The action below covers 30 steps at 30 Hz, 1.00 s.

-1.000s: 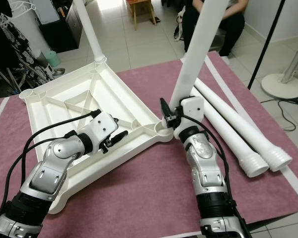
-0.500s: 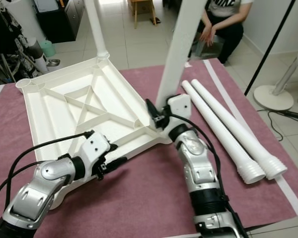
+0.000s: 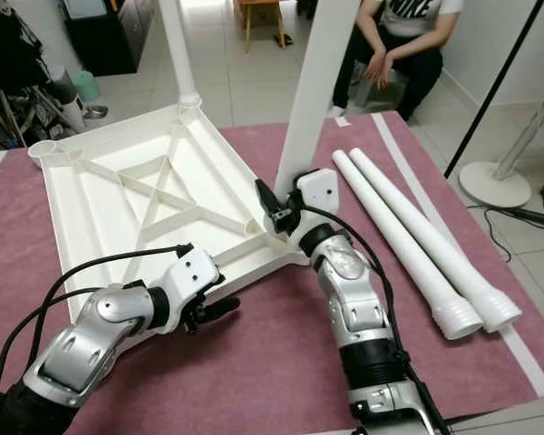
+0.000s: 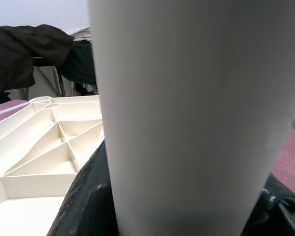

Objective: Building children table

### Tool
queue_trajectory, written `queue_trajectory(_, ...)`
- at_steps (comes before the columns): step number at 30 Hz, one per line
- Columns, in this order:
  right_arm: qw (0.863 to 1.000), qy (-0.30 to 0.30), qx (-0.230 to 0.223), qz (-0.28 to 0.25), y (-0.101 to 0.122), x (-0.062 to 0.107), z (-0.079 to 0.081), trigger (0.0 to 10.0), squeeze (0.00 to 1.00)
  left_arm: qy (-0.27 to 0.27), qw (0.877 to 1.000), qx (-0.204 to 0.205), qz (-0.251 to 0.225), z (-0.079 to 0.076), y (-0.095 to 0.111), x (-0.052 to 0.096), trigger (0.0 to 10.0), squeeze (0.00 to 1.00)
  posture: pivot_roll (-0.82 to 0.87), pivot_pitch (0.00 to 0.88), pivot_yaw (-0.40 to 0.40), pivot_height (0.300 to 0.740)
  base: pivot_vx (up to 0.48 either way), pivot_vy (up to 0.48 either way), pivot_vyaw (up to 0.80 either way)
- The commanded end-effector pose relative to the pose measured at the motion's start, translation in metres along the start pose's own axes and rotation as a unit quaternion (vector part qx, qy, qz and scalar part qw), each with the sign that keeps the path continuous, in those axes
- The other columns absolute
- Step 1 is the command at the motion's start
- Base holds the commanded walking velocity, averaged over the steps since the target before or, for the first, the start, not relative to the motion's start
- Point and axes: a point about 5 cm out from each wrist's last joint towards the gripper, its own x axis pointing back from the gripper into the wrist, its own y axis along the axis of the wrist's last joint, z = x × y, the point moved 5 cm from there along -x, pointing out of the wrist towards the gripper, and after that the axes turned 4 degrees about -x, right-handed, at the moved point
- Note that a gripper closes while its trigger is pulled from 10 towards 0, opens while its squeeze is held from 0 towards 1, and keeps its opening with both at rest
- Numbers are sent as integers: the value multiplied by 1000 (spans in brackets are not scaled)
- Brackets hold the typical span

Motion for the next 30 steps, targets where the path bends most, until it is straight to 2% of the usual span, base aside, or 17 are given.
queue_trajectory(1, 1000, -6, -5, -7, 4, 1, -1, 10000, 0, 16, 1000, -9, 19, 7, -8, -4, 3098, 0, 9, 0, 95, 740, 0, 0, 0)
queue_trajectory(2, 1000, -6, -5, -7, 4, 1, -1, 10000, 0, 16, 1000, -9, 19, 7, -8, -4, 3098, 0, 9, 0, 95, 740, 0, 0, 0)
queue_trajectory(3, 1000, -8, -5, -8, 4, 1, -2, 10000, 0, 20, 1000, -9, 22, 10, -8, -6, 392, 0, 9, 0, 95, 740, 0, 0, 0)
queue_trajectory(6, 1000, -10, -5, -9, 4, 1, -2, 10000, 0, 27, 999, -7, 25, 14, -9, -7, 392, 0, 5, 0, 100, 740, 0, 0, 0)
queue_trajectory(7, 1000, -11, -5, -10, 5, 1, -3, 10000, 0, 30, 999, -11, 26, 17, -9, -7, 0, 0, 4, 0, 102, 740, 0, 0, 0)
queue_trajectory(12, 1000, -14, -4, -11, 5, 2, -4, 10000, 0, 30, 999, -17, 25, 23, -8, -3, 0, 0, 2, 0, 106, 740, 0, 0, 0)
queue_trajectory(16, 1000, -16, -3, -12, 5, 2, -4, 10000, 0, 20, 999, -35, 23, 26, -7, 3, 0, 0, 3, 0, 109, 740, 0, 0, 0)
queue_trajectory(18, 1000, -17, -4, -12, 5, 1, -4, 10000, 0, 2, 998, -57, 25, 26, -8, 10, 0, 0, 4, 0, 110, 740, 0, 0, 0)
queue_trajectory(20, 1000, -17, -4, -12, 5, 1, -4, 10000, 0, 2, 998, -57, 25, 26, -8, 10, 0, 0, 4, 0, 110, 740, 0, 0, 0)
queue_trajectory(21, 1000, -17, -4, -12, 4, 1, -4, 10000, 0, -7, 997, -70, 28, 28, -8, 16, 10000, 0, 12, 0, 107, 740, 0, 0, 0)
queue_trajectory(22, 1000, -17, -4, -12, 4, 1, -4, 10000, 0, -7, 997, -70, 28, 28, -8, 16, 10000, 0, 12, 0, 107, 740, 0, 0, 0)
queue_trajectory(24, 1000, -16, -5, -13, 4, 0, -3, 10000, 0, -16, 995, -92, 18, 39, -1, 33, 10000, 0, 14, 0, 108, 740, 0, 0, 0)
queue_trajectory(25, 1000, -16, -5, -13, 4, 0, -3, 10000, 0, -16, 995, -92, 18, 39, -1, 33, 10000, 0, 14, 0, 108, 740, 0, 0, 0)
queue_trajectory(26, 1000, -16, -5, -13, 4, 0, -3, 10000, 0, -14, 995, -102, 13, 47, 3, 42, 10000, 0, 14, 0, 108, 740, 0, 0, 0)
queue_trajectory(27, 1000, -16, -5, -13, 4, 0, -3, 10000, 0, -14, 995, -102, 13, 47, 3, 42, 10000, 0, 14, 0, 108, 740, 0, 0, 0)
queue_trajectory(28, 1000, -16, -6, -13, 4, 0, -3, 10000, 0, -19, 994, -106, 1, 52, 8, 50, 10000, 0, 14, 0, 108, 740, 0, 0, 0)
queue_trajectory(30, 1000, -16, -6, -13, 4, 0, -3, 10000, 0, -25, 993, -114, -5, 54, 11, 56, 10000, 0, 17, 0, 112, 740, 0, 0, 0)
